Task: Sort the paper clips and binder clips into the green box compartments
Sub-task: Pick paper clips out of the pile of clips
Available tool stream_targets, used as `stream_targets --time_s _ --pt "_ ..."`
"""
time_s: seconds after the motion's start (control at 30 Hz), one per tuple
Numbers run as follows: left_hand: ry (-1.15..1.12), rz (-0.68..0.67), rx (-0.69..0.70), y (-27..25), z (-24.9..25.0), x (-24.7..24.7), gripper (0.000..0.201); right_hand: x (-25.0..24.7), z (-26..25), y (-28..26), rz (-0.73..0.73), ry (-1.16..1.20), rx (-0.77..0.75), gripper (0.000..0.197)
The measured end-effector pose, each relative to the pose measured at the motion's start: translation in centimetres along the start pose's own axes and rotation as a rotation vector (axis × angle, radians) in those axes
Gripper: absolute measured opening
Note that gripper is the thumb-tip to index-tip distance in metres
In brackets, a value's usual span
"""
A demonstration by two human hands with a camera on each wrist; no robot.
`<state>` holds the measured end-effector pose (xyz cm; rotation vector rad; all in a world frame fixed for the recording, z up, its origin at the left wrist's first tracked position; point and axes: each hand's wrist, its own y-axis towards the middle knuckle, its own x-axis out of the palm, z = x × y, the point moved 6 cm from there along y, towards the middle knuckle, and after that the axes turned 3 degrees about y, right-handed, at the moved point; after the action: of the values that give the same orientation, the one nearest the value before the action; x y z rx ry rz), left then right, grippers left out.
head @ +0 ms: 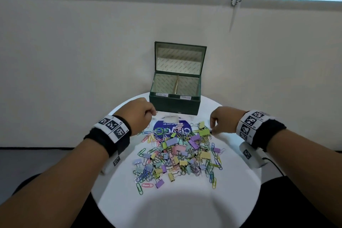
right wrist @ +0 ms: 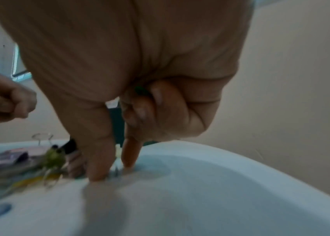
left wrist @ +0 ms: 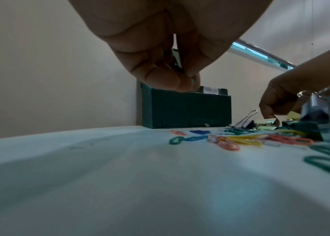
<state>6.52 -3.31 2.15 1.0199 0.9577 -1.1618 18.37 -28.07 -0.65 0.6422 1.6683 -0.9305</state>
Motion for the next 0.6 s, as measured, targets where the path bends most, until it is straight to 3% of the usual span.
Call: stream_targets --time_s 0.17,0.27,0.37,0.43,0.6 --pt "0.125 -0.022 -0.152 0.1 -1.3 -0.1 0.02 0.8 0.1 0.4 -0.031 -0.015 -0.025 0.011" --pt "0.241 -0.158 -0.215 -0.6 -1.8 0.8 0.018 0.5 0.3 0.3 -0.027 -0.039 -0.042 0.018" --pt "0.324 -0.295 -0.205 -1.8 -2.3 1.8 0.031 -1.9 0.7 0.1 0.047 0.042 -0.081 0.019" --pt "0.359 -0.293 -0.187 -2.2 -2.4 1.8 0.033 -4.3 0.4 0.2 0.126 0.112 -0.119 0.016" --pt "0.369 -0.227 -0.128 -2.0 -1.6 1.8 0.017 -8.2 -2.8 1.8 0.249 0.148 -0.202 0.019"
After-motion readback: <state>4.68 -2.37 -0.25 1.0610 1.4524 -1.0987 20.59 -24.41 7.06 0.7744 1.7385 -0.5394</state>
